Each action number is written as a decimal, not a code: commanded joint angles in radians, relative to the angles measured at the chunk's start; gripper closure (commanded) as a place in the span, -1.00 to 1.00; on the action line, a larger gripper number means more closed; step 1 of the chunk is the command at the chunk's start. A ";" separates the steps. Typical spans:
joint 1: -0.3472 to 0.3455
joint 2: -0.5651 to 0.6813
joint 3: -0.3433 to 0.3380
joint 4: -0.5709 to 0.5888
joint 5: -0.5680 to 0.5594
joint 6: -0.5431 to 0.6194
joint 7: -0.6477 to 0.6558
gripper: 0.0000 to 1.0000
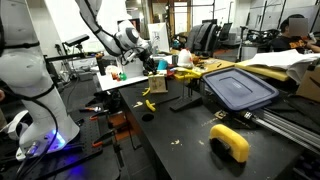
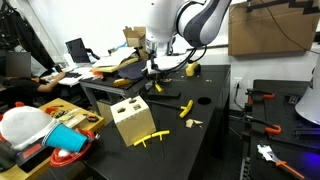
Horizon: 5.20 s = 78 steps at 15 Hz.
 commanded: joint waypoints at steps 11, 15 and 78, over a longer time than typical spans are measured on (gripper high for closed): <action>-0.001 0.122 0.069 0.332 0.038 0.048 -0.583 0.92; -0.016 0.238 0.095 0.443 0.050 0.178 -0.657 0.92; 0.006 0.162 0.195 0.224 0.671 0.176 -0.732 0.92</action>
